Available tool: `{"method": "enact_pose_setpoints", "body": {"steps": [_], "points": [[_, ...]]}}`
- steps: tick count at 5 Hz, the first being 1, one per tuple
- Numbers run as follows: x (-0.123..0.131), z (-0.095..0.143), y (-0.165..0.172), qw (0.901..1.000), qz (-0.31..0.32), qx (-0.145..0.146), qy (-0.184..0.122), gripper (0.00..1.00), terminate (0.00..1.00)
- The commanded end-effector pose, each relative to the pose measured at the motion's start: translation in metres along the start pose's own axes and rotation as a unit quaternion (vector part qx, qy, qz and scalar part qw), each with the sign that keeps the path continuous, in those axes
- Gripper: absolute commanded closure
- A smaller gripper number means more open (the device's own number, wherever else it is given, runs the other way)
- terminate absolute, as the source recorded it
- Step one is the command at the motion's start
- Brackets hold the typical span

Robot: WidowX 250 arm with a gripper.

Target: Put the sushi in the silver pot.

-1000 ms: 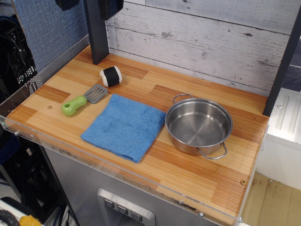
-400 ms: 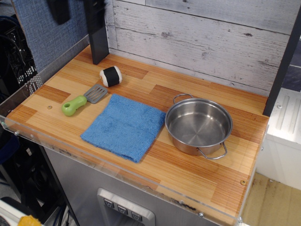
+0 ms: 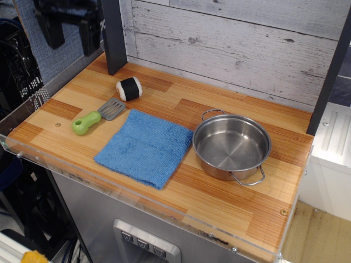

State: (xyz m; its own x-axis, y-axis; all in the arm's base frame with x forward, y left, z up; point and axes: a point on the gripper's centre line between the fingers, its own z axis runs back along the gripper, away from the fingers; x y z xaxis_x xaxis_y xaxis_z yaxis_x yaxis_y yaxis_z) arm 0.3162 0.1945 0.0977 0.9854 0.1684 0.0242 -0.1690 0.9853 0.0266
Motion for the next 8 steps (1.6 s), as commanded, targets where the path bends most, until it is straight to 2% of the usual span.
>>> {"method": "enact_pose_setpoints", "body": {"steps": [1,2,3,4,5,7,8], "points": [[0.017,-0.001,0.005,0.9975,0.012,-0.037,-0.06,0.0,0.0],[0.018,0.017,-0.006,0.9948,0.011,-0.048,-0.089,0.0,0.0],[0.021,0.031,-0.029,0.9931,-0.014,-0.027,-0.113,0.0,0.0],[0.027,0.02,-0.052,0.9939,-0.042,-0.001,-0.102,0.0,0.0],[0.033,-0.001,-0.069,0.9949,-0.044,0.021,-0.089,0.0,0.0],[0.042,-0.044,-0.061,0.9982,-0.019,0.018,-0.054,0.0,0.0],[0.039,-0.057,-0.062,0.9987,-0.015,0.026,-0.042,0.0,0.0]]}}
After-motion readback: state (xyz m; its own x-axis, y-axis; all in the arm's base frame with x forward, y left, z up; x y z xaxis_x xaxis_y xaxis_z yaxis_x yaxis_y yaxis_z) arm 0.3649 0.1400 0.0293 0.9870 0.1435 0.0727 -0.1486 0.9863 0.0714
